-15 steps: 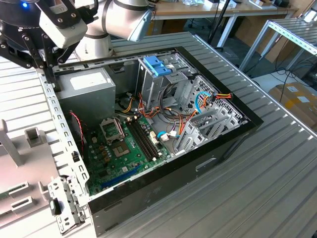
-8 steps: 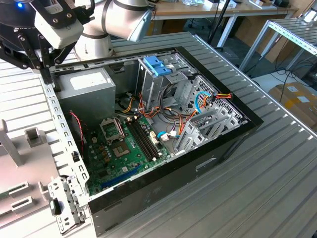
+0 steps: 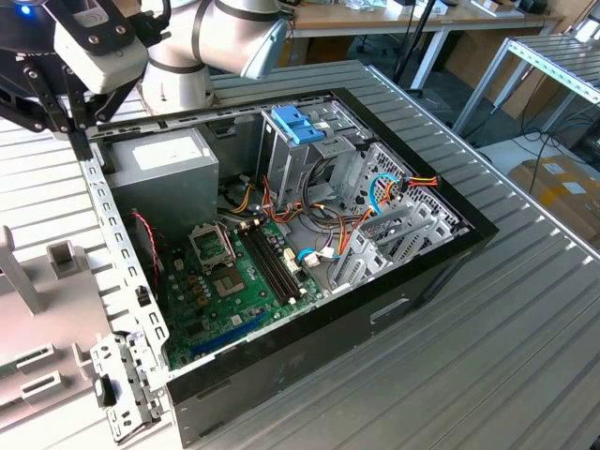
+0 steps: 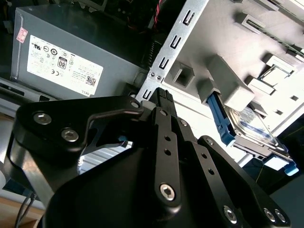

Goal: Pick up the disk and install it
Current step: 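Reach for the disk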

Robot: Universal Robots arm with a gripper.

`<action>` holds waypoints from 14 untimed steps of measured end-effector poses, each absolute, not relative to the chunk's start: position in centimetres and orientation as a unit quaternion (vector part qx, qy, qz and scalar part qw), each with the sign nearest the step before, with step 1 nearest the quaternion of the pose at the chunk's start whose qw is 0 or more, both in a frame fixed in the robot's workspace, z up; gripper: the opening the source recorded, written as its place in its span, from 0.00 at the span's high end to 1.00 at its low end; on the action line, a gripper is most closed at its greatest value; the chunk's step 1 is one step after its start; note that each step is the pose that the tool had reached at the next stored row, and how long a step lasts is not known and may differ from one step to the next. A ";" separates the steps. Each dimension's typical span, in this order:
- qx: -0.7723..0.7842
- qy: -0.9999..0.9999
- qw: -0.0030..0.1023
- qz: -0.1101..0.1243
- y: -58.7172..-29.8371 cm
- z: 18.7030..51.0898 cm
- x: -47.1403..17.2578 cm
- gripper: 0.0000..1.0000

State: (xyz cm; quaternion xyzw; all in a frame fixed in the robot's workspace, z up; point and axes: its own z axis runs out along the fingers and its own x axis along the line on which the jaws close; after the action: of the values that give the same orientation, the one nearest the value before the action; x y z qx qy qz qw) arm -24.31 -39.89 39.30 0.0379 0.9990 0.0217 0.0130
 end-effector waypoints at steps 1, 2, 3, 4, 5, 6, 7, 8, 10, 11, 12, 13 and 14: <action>0.038 0.999 0.013 0.022 -39.9 39.3 -24.4 0.89; 0.038 0.999 0.013 0.022 -39.9 39.3 -24.5 0.89; 0.038 0.999 0.013 0.022 -39.9 39.3 -24.5 0.89; 0.038 0.999 0.013 0.022 -39.9 39.3 -24.6 0.89; 0.038 0.999 0.013 0.022 -39.9 39.3 -24.7 0.89; 0.038 0.999 0.013 0.022 -39.9 39.3 -24.8 0.89; 0.038 0.999 0.013 0.022 -39.9 39.3 -24.9 0.89; 0.038 0.999 0.013 0.022 -39.9 39.3 -25.0 0.89; 0.038 0.999 0.013 0.022 -39.9 39.3 -25.1 0.89; 0.038 0.999 0.013 0.022 -39.9 39.3 -25.2 0.89; 0.038 0.999 0.013 0.022 -39.9 39.3 -25.3 0.89; 0.038 0.999 0.013 0.022 -39.9 39.3 -25.3 0.89; 0.038 0.999 0.013 0.022 -39.9 39.3 -25.4 0.89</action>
State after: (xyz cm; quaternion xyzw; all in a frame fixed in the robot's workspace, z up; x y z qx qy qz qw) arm -25.44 -39.89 39.29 0.0378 0.9990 0.0217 0.0130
